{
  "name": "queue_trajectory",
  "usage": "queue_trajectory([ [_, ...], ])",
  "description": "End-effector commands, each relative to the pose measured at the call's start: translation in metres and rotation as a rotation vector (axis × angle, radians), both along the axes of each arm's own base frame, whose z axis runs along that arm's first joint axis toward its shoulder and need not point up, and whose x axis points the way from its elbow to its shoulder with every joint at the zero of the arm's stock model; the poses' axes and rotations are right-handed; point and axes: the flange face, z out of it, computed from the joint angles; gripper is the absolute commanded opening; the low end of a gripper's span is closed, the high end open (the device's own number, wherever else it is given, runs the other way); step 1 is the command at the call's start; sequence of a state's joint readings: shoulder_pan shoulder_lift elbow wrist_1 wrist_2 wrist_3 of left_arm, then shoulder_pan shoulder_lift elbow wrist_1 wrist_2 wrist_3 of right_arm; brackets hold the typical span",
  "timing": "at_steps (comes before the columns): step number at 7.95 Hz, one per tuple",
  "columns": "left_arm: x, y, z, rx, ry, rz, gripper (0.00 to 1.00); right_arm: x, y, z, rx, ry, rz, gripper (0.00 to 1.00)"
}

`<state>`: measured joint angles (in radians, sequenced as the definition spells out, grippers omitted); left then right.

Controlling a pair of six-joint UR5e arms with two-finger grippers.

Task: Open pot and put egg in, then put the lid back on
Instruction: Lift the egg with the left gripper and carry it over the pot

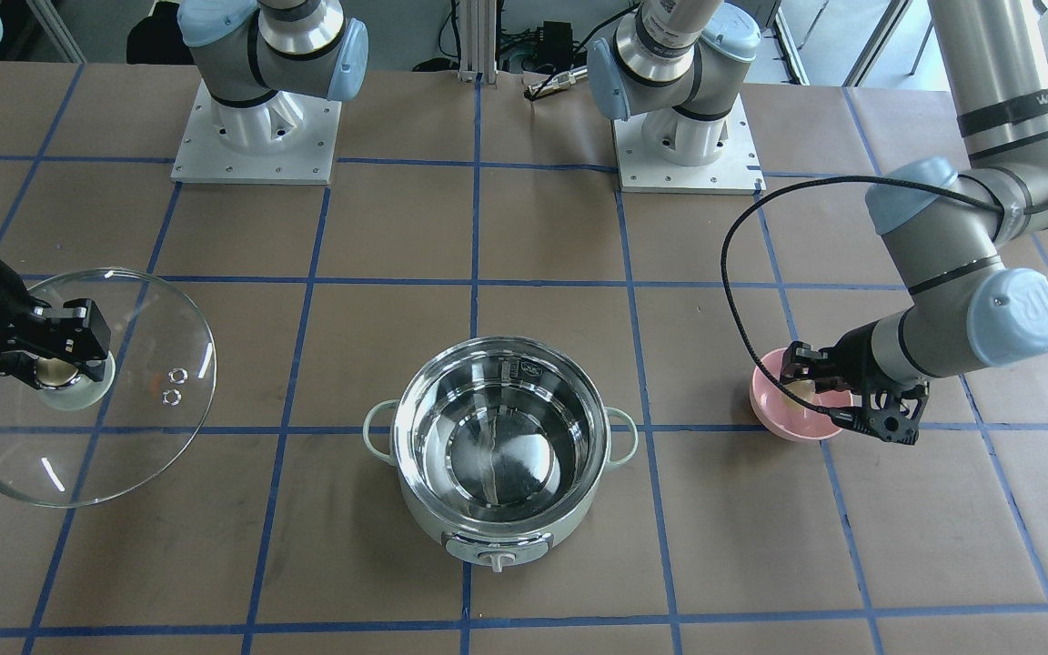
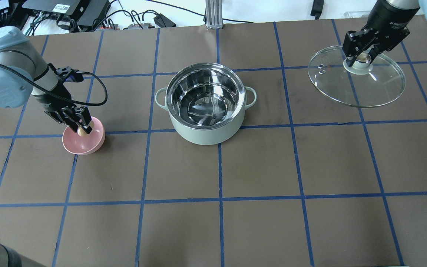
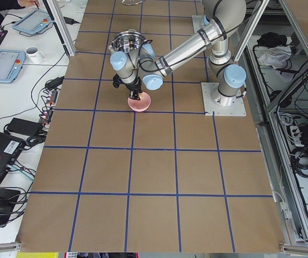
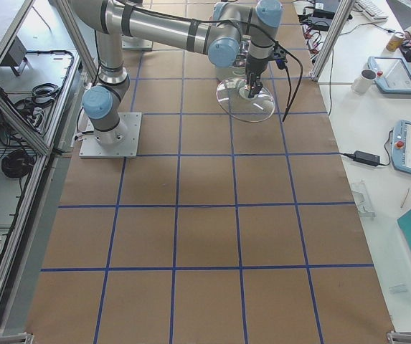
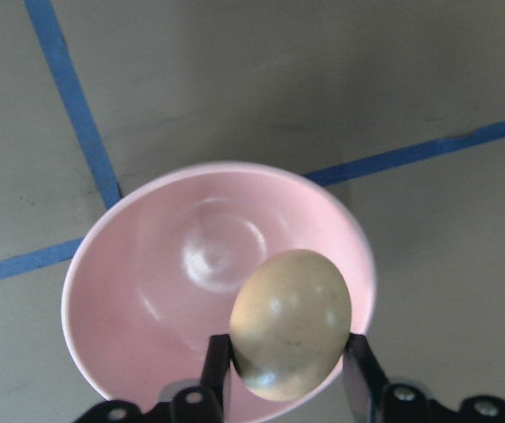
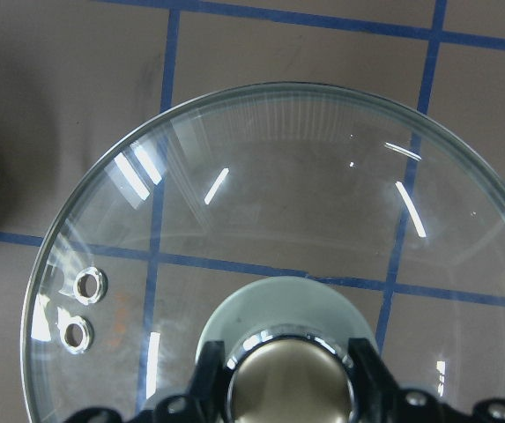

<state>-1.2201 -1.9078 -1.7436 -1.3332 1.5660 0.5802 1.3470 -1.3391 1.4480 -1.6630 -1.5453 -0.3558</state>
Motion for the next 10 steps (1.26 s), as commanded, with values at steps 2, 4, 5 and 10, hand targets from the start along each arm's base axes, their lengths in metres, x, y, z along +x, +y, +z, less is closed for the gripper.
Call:
queue_trajectory([
  [2, -0.095, -0.003, 0.108, -0.202, 0.058, -0.083, 0.0, 0.0, 0.0, 0.0, 0.0, -0.002, 0.0, 0.0],
  [4, -0.201, -0.013, 0.146, -0.325, 0.033, -0.113, 0.0, 0.0, 0.0, 0.0, 0.001, -0.002, 0.0, 0.0],
  [5, -0.254, -0.015, 0.144, -0.402, 0.043, -0.082, 0.0, 0.0, 0.0, 0.001, -0.002, -0.002, -0.002, 0.0],
  [10, -0.403, 0.0, 0.068, -0.454, 0.096, -0.294, 0.0, 0.0, 0.0, -0.001, 0.001, -0.002, 0.0, 0.0],
])
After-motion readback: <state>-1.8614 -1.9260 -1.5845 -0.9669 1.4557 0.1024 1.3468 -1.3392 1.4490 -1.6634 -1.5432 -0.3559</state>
